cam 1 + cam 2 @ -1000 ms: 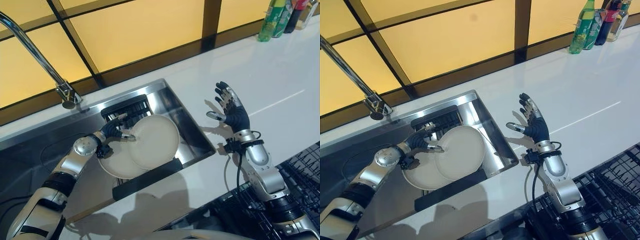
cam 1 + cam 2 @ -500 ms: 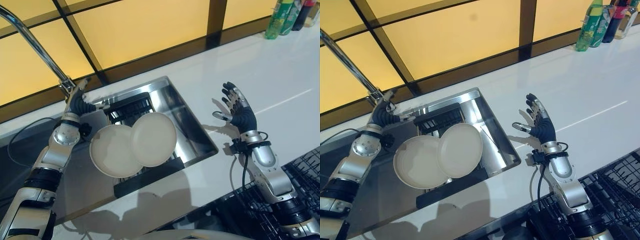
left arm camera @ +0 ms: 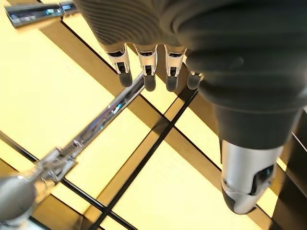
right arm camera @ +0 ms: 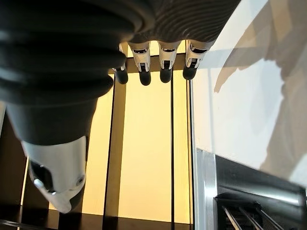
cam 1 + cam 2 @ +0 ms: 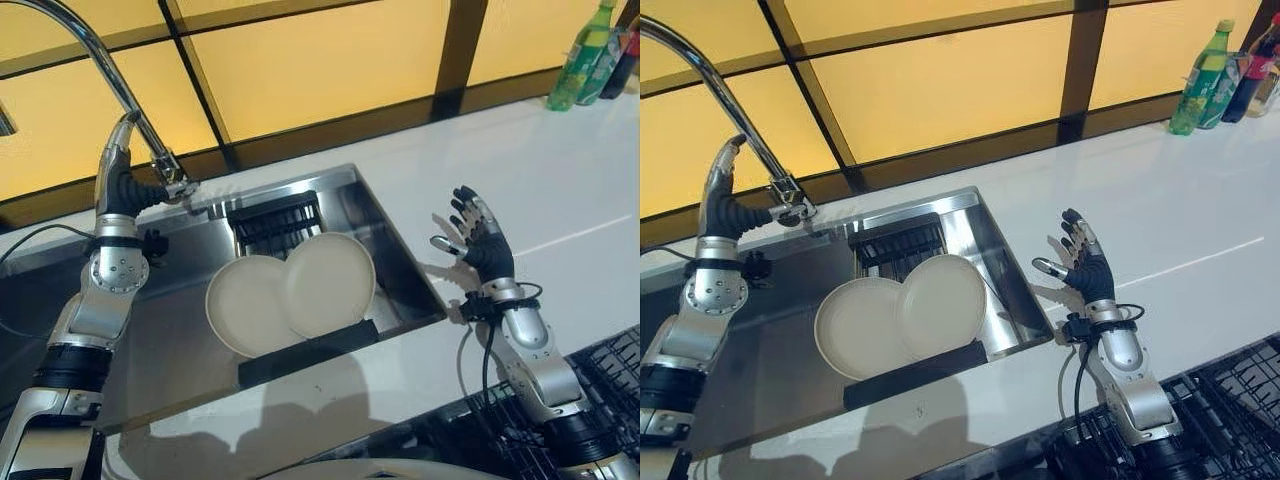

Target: Pick up plates and place into dishwasher.

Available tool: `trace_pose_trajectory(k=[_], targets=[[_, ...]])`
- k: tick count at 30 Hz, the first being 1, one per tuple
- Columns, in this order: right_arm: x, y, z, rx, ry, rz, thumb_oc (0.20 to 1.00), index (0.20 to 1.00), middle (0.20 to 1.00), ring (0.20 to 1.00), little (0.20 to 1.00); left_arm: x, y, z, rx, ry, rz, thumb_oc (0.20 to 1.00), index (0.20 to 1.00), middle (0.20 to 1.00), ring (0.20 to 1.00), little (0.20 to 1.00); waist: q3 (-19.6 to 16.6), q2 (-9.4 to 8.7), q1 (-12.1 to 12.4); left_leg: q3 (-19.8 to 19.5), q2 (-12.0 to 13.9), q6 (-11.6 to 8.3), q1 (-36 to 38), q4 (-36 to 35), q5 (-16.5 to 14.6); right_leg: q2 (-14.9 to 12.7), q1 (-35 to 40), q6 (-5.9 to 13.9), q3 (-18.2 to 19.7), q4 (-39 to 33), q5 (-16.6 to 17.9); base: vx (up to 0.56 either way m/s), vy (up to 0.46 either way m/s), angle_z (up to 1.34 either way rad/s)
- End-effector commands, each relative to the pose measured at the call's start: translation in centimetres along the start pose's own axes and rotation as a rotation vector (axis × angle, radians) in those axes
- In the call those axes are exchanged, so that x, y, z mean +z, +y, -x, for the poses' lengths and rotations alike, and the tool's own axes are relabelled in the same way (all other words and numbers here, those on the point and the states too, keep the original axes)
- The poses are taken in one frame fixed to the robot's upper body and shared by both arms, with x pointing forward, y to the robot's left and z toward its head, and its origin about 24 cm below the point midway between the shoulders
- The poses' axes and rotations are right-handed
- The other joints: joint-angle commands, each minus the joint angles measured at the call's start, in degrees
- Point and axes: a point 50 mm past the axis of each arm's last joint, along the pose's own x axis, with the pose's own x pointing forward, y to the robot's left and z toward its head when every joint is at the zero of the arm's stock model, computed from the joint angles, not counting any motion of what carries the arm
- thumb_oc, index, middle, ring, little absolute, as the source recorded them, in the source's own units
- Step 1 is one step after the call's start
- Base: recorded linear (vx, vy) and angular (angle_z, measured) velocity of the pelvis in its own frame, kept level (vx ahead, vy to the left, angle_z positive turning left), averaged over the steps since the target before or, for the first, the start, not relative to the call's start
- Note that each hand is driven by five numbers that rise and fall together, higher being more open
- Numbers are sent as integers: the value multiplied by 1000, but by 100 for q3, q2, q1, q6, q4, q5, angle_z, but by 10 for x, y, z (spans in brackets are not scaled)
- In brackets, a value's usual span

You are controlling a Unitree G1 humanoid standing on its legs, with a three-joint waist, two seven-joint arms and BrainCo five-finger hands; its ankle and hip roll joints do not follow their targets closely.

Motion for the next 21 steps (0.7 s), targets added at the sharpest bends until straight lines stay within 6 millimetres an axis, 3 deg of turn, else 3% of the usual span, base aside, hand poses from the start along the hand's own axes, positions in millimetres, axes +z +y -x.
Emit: trace_pose_trajectory(k=[1, 11, 21], targets=[[14, 5, -2, 22, -93, -34, 1000, 1000, 1000, 1000, 1000, 9, 50, -12, 109, -113, -167, 1000, 1000, 1000, 1000, 1000, -294, -50, 224, -180, -278, 551, -100, 707, -999, 186, -799, -158, 22, 517, 98, -22, 1, 11], [17, -5, -5, 20, -98, -32, 1000, 1000, 1000, 1000, 1000, -10, 65, 11, -110, -221, -684, 1000, 1000, 1000, 1000, 1000, -285, -13, 579, -395, -254, 495, -281, 768, -920, 162, -683, -201, -299, 431, 103, -30, 16, 12], [13, -7, -9, 38, -94, -23, 1000, 1000, 1000, 1000, 1000, -16, 46, 35, -237, -517, -904, 1000, 1000, 1000, 1000, 1000, -221, 59, 705, -482, -277, 459, -411, 722, -849, 70, -724, -183, -507, 418, 139, -21, 44, 14]])
